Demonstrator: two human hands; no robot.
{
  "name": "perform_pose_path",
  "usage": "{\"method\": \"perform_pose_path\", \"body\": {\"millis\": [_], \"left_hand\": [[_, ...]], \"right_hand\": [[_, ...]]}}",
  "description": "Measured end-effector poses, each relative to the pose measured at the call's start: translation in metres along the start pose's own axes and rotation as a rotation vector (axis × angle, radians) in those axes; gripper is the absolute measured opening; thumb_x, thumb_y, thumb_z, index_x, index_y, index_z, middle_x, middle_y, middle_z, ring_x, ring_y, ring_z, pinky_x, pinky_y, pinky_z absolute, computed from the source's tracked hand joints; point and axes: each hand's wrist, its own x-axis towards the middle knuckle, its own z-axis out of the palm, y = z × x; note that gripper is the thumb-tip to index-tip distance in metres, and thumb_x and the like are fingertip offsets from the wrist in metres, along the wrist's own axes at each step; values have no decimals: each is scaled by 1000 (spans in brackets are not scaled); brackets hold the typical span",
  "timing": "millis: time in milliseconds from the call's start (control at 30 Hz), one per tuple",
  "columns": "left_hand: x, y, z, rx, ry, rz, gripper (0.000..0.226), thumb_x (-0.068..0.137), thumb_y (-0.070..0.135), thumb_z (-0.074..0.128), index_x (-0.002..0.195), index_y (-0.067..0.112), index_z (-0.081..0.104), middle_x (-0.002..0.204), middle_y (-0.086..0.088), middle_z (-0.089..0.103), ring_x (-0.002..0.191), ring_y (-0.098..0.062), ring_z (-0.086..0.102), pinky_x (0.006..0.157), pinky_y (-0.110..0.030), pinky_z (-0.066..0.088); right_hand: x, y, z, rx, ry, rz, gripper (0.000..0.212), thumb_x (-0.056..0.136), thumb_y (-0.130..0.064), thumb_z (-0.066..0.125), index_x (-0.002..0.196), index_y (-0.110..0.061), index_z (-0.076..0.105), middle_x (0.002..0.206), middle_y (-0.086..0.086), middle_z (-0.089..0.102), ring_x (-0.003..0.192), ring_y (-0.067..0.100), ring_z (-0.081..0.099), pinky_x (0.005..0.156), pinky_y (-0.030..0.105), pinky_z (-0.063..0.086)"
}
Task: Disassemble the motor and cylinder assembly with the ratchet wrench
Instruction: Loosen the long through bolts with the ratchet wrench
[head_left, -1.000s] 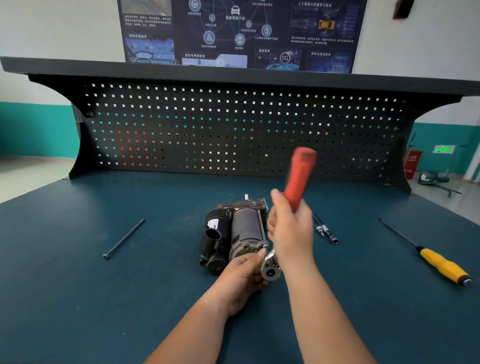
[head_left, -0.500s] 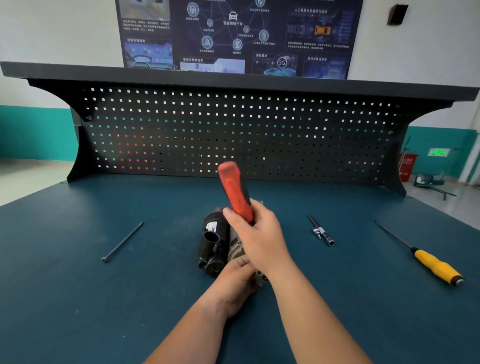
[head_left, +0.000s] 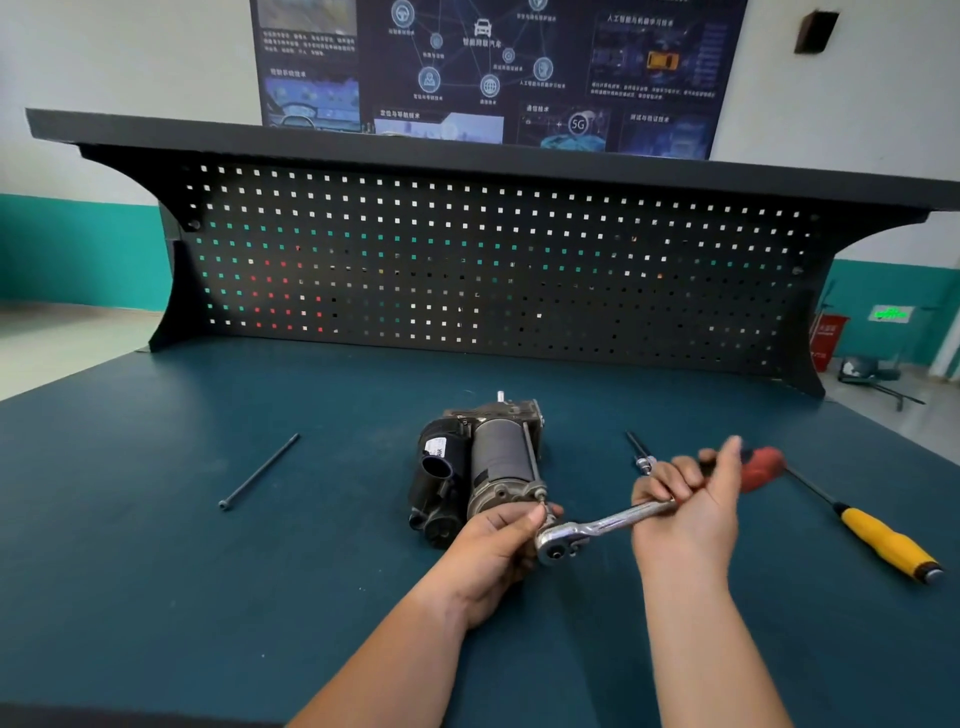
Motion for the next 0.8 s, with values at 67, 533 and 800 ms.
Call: {"method": "perform_pose_path", "body": {"millis": [67,533,800], "left_hand": [[-1,1,0,0,-4,0,18,73,30,63,74,20,78,73,1,69,65,-11,52,54,-18,35],[5,-6,-6,7,27,-33,26,94,14,53,72,15,65,69,-2,64,63,-13,54,61,-22,43],[4,-1,-9,42,-9,-23,20,91,1,52,81,11,65,72,-4,64,68,-16,60,62,-26,47]], "right_hand": [[0,0,0,0,-12,-14,39,90,-52,52,64,-24,43,47,-10,28,38,3,26,35,15,22],[-25,57,70,-942,-890,-36,24,91,-31,60,76,-12,56,46,-13,42,39,3,34,40,17,30],[-45,93,70,-1378,-1141,-52,9,90,-28,63,89,-31,54,66,-10,54,57,8,54,59,27,47]]}}
